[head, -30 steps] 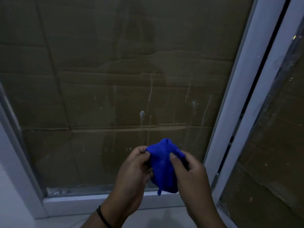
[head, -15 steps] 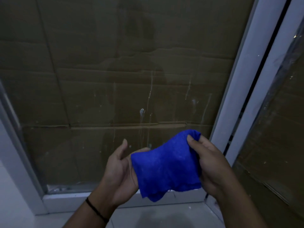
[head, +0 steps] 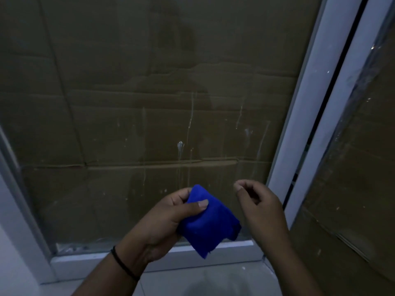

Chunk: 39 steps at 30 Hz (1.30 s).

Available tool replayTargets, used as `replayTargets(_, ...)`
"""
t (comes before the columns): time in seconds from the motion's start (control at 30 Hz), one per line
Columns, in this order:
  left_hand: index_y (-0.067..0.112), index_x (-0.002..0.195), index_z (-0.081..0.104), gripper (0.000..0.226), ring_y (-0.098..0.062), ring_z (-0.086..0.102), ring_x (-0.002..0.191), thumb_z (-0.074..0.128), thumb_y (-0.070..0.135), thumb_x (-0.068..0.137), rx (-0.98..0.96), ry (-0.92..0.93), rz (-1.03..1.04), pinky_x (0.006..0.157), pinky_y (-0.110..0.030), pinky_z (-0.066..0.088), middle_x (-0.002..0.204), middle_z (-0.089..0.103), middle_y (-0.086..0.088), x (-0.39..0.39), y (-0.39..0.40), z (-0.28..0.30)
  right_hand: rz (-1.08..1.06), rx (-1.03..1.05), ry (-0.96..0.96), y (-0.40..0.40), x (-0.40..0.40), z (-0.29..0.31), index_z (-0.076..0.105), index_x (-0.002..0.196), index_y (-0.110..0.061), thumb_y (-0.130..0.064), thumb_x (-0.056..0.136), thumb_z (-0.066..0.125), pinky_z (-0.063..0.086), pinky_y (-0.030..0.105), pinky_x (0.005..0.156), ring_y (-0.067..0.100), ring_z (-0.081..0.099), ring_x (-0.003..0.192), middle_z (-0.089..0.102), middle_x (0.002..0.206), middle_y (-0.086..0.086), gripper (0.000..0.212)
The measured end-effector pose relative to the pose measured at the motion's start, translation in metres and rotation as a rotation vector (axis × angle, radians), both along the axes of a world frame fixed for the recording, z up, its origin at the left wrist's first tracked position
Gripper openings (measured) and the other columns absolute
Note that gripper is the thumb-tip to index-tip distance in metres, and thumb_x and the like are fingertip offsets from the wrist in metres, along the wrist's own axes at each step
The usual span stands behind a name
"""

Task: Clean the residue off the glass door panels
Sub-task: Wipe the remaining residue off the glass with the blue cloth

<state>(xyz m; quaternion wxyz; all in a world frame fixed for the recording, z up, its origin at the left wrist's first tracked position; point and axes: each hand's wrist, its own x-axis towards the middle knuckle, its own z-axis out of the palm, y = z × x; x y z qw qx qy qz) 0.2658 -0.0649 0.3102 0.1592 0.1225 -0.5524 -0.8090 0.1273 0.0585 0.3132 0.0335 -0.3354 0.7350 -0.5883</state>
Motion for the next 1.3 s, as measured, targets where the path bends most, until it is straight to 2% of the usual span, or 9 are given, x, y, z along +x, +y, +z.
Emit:
replayTargets(0.07, 0.007, 0.104, 0.07, 0.022, -0.022, 0.064, 0.08, 0.067, 0.014, 0.083, -0.049, 0.013, 0.026, 0.07, -0.027, 0.052, 0.098, 0.067, -0.017, 0.0, -0.002, 0.002, 0.165, -0.059, -0.046, 0.006, 0.01, 0.002, 0.069, 0.077, -0.041, -0.033, 0.085, 0.061, 0.045, 0.005, 0.062, -0.008, 0.061, 0.083, 0.067, 0.087, -0.023, 0.014)
replayTargets(0.17, 0.005, 0.11, 0.067, 0.028, -0.029, 0.064, 0.093, 0.067, 0.017, 0.084, -0.112, 0.008, 0.006, 0.081, -0.034, 0.053, 0.11, 0.067, -0.021, 0.0, -0.005, 0.006, 0.425, -0.054, -0.264, 0.008, 0.024, 0.001, 0.071, 0.091, -0.039, -0.046, 0.071, 0.062, 0.051, 0.013, 0.063, -0.001, 0.066, 0.085, 0.07, 0.093, -0.02, 0.024)
replayTargets(0.4, 0.018, 0.095, 0.073, 0.018, -0.021, 0.069, 0.092, 0.067, 0.026, 0.08, -0.368, -0.074, 0.036, 0.072, -0.024, 0.054, 0.102, 0.072, -0.006, 0.008, -0.015, 0.024, 0.468, -0.061, -0.435, 0.006, 0.025, 0.003, 0.069, 0.096, -0.018, -0.018, 0.087, 0.06, 0.058, 0.03, 0.067, 0.019, 0.07, 0.08, 0.073, 0.09, 0.002, 0.013)
replayTargets(0.57, 0.008, 0.112, 0.06, 0.048, -0.025, 0.066, 0.09, 0.079, 0.022, 0.071, -0.174, -0.065, 0.022, 0.071, -0.032, 0.055, 0.109, 0.068, -0.013, 0.007, -0.013, 0.019, 0.461, -0.117, -0.533, 0.003, 0.024, 0.004, 0.065, 0.1, -0.015, -0.027, 0.08, 0.062, 0.055, 0.033, 0.07, 0.023, 0.07, 0.084, 0.073, 0.091, 0.006, 0.024)
replayTargets(0.7, 0.019, 0.116, 0.06, 0.059, -0.029, 0.07, 0.089, 0.084, 0.013, 0.063, -0.099, -0.07, 0.115, 0.066, -0.032, 0.055, 0.108, 0.069, -0.013, 0.001, -0.014, 0.013, 0.547, -0.07, -0.628, 0.008, 0.02, 0.002, 0.062, 0.107, -0.012, -0.027, 0.076, 0.063, 0.056, 0.031, 0.07, 0.023, 0.07, 0.088, 0.073, 0.096, 0.007, 0.034)
replayTargets(0.83, 0.028, 0.118, 0.058, 0.062, -0.031, 0.069, 0.096, 0.082, 0.011, 0.064, -0.077, 0.014, 0.174, 0.074, -0.036, 0.057, 0.106, 0.071, -0.012, -0.009, -0.01, 0.007, 0.63, -0.056, -0.738, 0.01, 0.019, -0.001, 0.06, 0.113, -0.011, -0.014, 0.079, 0.062, 0.055, 0.042, 0.081, 0.029, 0.068, 0.095, 0.072, 0.102, 0.012, 0.034)
replayTargets(0.97, 0.032, 0.109, 0.061, 0.052, -0.013, 0.069, 0.093, 0.083, 0.028, 0.063, -0.362, 0.006, 0.406, 0.076, -0.029, 0.057, 0.104, 0.071, 0.004, -0.029, -0.008, 0.002, 0.548, -0.216, -0.83, 0.006, 0.013, -0.002, 0.062, 0.111, -0.006, -0.007, 0.086, 0.055, 0.059, 0.036, 0.068, 0.029, 0.069, 0.089, 0.071, 0.101, 0.016, 0.025)
replayTargets(1.13, 0.033, 0.096, 0.062, 0.03, -0.007, 0.066, 0.093, 0.074, 0.011, 0.079, -0.754, 0.079, 0.633, 0.078, -0.017, 0.051, 0.098, 0.069, 0.005, -0.047, -0.033, 0.005, 0.252, -0.456, -0.812, -0.004, -0.021, 0.01, 0.063, 0.104, -0.009, -0.005, 0.088, 0.055, 0.057, 0.031, 0.057, 0.025, 0.071, 0.078, 0.073, 0.094, 0.013, 0.018)
replayTargets(1.3, 0.027, 0.098, 0.064, 0.022, -0.001, 0.059, 0.094, 0.071, 0.014, 0.082, -1.296, 0.158, 0.823, 0.087, -0.012, 0.042, 0.099, 0.065, 0.012, -0.046, -0.064, 0.025, -0.272, -0.39, -0.222, -0.016, -0.085, 0.032, 0.055, 0.106, -0.042, -0.016, 0.091, 0.056, 0.056, 0.038, 0.076, 0.012, 0.065, 0.089, 0.063, 0.103, -0.01, 0.03)
